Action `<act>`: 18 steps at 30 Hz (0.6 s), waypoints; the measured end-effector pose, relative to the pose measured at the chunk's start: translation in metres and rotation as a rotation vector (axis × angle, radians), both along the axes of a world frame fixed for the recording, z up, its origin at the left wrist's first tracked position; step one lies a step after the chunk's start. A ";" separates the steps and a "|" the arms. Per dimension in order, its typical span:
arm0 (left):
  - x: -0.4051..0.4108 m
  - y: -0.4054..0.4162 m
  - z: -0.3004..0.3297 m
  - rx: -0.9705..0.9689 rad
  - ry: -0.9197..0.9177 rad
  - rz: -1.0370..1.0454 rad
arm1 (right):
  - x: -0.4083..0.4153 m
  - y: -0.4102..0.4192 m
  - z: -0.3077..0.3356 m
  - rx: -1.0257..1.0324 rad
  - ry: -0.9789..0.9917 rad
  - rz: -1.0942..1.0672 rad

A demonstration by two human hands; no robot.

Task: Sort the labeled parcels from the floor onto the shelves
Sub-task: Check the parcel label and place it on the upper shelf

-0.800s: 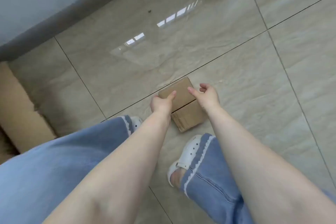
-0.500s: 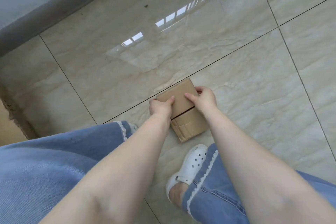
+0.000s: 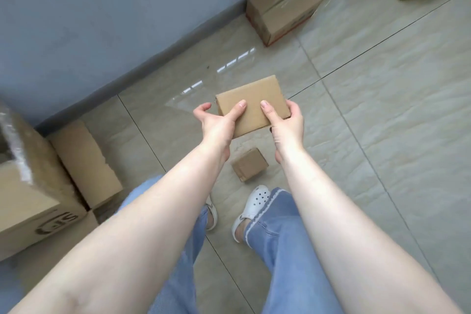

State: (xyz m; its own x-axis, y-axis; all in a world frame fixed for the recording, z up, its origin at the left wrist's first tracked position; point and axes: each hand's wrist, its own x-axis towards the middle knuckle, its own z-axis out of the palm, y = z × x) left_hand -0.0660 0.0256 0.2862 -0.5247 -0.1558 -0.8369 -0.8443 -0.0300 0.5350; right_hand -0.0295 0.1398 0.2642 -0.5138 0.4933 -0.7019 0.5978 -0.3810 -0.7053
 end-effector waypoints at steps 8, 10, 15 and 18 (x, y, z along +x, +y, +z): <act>-0.010 0.019 0.211 0.174 -0.014 -0.178 | -0.012 0.012 0.223 -0.157 0.083 -0.141; -0.015 0.007 0.252 0.224 0.070 -0.380 | -0.012 0.024 0.271 -0.190 0.089 -0.107; -0.033 -0.025 0.336 0.243 0.396 -0.866 | -0.006 0.026 0.366 -0.185 0.011 0.113; -0.042 -0.037 0.372 0.316 0.484 -1.000 | 0.003 0.015 0.400 -0.174 -0.002 0.159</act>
State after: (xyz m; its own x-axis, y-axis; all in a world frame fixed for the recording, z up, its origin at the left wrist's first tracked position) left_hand -0.1078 -0.0116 0.6585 -0.5717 0.6912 -0.4421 -0.2750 0.3463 0.8969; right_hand -0.0269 0.1545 0.6645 -0.5743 0.2776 -0.7701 0.6612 -0.3973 -0.6363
